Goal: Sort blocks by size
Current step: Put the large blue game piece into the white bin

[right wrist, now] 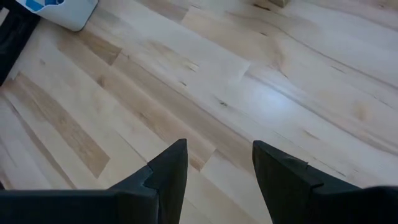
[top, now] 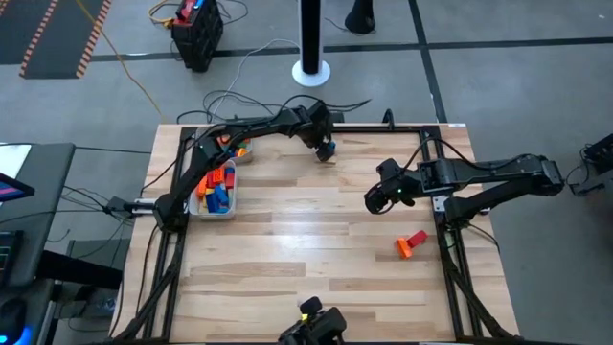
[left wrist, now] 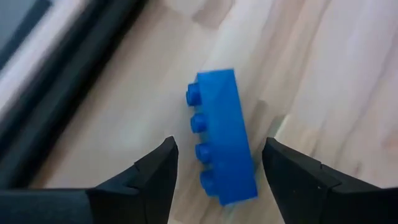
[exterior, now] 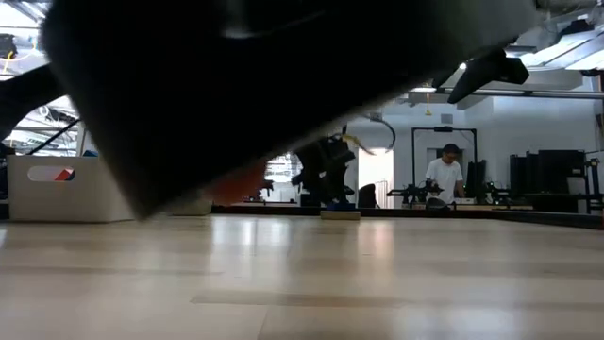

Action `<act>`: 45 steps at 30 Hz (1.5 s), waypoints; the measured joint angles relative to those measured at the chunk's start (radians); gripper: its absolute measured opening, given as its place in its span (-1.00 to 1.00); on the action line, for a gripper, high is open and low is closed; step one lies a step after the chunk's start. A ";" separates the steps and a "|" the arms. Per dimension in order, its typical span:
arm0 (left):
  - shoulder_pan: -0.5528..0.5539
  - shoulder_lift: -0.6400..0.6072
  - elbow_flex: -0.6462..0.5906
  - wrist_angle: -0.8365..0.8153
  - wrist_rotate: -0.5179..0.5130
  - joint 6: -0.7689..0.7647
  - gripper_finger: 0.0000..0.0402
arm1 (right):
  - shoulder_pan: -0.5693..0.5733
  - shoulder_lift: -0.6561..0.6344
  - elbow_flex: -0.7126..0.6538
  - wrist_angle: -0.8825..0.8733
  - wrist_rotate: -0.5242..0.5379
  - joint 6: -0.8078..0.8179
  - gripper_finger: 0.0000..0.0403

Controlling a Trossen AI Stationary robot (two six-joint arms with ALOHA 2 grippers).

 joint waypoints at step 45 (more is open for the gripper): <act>-0.096 0.028 0.183 -0.227 -0.141 0.139 0.38 | 0.060 0.000 0.045 -0.001 -0.002 -0.028 0.03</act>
